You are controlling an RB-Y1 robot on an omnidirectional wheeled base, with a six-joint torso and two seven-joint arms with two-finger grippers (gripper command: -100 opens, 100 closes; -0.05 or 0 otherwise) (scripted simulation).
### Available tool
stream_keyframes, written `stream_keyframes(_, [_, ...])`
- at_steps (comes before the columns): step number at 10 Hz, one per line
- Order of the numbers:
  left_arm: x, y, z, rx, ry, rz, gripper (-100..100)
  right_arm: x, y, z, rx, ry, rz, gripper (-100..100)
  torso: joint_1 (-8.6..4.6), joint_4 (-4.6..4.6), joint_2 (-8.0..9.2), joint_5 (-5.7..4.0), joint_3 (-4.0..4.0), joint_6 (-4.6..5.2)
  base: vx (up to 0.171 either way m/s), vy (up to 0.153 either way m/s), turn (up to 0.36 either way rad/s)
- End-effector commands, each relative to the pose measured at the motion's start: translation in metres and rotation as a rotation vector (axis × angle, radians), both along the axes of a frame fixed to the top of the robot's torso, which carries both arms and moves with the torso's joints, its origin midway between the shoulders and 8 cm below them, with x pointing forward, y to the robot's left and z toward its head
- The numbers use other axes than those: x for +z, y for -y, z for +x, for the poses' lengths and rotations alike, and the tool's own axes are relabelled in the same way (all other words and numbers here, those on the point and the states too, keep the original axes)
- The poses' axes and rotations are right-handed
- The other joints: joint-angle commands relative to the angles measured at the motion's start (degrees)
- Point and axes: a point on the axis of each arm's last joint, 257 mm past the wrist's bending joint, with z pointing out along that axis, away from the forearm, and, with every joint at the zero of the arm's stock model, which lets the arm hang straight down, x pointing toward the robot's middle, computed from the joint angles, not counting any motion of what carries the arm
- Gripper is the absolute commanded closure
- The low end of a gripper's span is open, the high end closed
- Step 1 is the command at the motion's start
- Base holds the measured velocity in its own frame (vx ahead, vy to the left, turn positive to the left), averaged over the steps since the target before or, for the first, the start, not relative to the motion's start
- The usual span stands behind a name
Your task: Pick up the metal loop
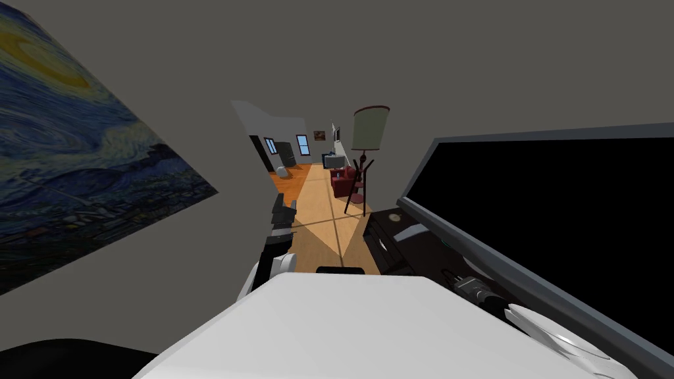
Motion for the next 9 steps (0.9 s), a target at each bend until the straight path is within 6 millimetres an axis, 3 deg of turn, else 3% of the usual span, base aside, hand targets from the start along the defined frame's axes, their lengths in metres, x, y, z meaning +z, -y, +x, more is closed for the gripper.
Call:
stream_keyframes(1, [0.0, 0.0, 0.0, 0.0, 0.0, 0.0, 0, 0.0, 0.0, 0.0, 0.0, 0.0, 0.0, 100, 0.0, 0.0, 0.0, 0.0, 0.0, 0.0, 0.0, 0.0, 0.0])
stream_keyframes(2, [0.0, 0.0, 0.0, 0.0, 0.0, 0.0, 0, 0.0, 0.0, 0.0, 0.0, 0.0, 0.0, 100, 0.0, 0.0, -0.01, 0.0, -0.01, 0.0, 0.0, 0.0, 0.0])
stream_keyframes(3, [0.0, 0.0, 0.0, 0.0, 0.0, 0.0, 0, 0.0, 0.0, 0.0, 0.0, 0.0, 0.0, 0, 0.0, 0.0, -0.02, 0.0, -0.01, 0.0, 0.0, 0.0, 0.0])
stream_keyframes(4, [0.0, 0.0, 0.0, 0.0, 0.0, 0.0, 0, 0.003, 0.0, 0.001, 0.016, 0.0, 0.0, 100, 0.0, 0.0, -0.02, 0.0, -0.01, 0.0, 0.052, 0.022, -0.156])
stream_keyframes(8, [0.0, 0.0, 0.0, 0.0, 0.0, 0.0, 0, 0.012, -0.003, 0.007, 0.067, -0.001, -0.002, 100, 0.25, -0.06, -0.28, 0.07, -0.16, 0.12, 0.072, 0.041, -0.217])
stream_keyframes(9, [0.0, 0.0, 0.0, 0.0, 0.0, 0.0, 0, 0.012, -0.004, 0.007, 0.069, -0.003, -0.001, 0, 0.14, -0.02, -0.18, 0.03, -0.1, 0.0, 0.004, 0.006, 0.009])
